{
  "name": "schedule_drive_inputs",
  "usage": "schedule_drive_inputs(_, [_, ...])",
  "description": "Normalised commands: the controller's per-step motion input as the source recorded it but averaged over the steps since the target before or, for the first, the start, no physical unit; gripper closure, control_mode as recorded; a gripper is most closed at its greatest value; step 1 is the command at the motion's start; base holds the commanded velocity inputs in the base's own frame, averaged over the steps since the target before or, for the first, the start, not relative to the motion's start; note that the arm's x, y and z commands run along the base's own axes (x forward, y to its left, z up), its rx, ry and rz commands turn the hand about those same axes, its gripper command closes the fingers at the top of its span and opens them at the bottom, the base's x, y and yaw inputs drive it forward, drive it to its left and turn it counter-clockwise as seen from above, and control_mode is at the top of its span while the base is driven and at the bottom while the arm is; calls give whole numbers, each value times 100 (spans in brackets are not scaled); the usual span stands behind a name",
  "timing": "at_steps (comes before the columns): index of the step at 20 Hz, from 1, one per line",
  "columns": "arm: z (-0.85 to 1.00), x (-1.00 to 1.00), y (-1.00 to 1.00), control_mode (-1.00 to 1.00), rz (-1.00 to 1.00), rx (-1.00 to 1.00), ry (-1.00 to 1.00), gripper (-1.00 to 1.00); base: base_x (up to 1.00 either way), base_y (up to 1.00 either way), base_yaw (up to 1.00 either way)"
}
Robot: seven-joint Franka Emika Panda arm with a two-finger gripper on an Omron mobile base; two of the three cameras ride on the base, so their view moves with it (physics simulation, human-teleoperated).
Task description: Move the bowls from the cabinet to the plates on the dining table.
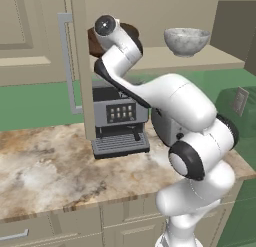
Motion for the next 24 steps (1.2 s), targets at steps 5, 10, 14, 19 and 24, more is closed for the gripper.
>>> schedule_drive_inputs(5, [-6, -98, -1, -100, 0, 4, -12, 100, 0, 0, 0])
schedule_drive_inputs(10, [-23, -90, -13, -100, 0, 6, -9, 100, 0, 0, 0])
schedule_drive_inputs(14, [-35, -84, -22, -100, 0, 10, -6, 100, 0, 0, 0])
schedule_drive_inputs(19, [-56, -74, -23, -100, 0, 9, -3, 100, 0, 0, 0])
schedule_drive_inputs(24, [-50, -55, -12, -100, 0, 9, 0, 100, 0, 0, 0])
